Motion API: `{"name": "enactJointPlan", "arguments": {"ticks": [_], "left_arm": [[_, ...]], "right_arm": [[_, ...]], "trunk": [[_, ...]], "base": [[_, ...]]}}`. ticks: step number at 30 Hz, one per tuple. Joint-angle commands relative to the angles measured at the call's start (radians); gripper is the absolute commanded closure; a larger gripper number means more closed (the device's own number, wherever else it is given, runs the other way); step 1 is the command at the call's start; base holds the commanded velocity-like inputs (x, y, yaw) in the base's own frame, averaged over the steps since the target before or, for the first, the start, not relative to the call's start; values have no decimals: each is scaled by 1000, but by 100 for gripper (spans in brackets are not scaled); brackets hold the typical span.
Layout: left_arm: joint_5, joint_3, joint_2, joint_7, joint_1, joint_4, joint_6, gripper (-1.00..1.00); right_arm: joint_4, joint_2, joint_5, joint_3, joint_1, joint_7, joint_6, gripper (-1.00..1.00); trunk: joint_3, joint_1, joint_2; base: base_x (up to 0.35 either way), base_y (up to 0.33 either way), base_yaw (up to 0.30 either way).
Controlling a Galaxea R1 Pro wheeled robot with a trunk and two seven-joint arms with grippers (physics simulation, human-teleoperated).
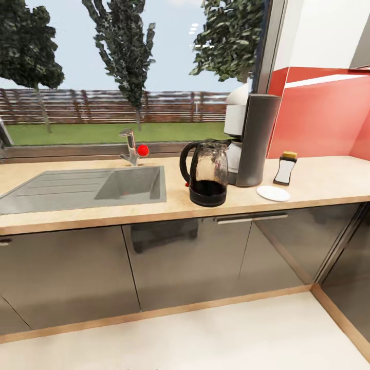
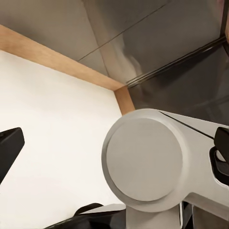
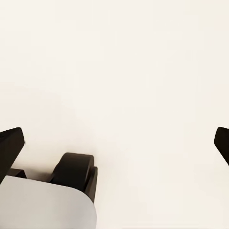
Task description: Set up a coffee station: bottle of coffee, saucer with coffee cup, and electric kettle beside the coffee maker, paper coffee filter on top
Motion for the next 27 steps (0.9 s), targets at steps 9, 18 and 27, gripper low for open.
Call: {"name": "enactJointPlan", "arguments": {"ticks": [9, 18, 27], "left_arm": [[-5, 8, 0, -3, -1, 1, -8, -100], [-5, 8, 0, -2, -1, 1, -8, -100], [-5, 9, 0, -2, -1, 1, -8, -100]], "right_arm": [[0, 0, 10, -9, 0, 2, -3, -100], [0, 0, 10, -9, 0, 1, -5, -100], [0, 0, 10, -8, 0, 1, -5, -100]], "trunk": [[-1, 0, 0], [-1, 0, 0], [-1, 0, 0]], "base": [[0, 0, 268], [0, 0, 271], [0, 0, 272]]}}
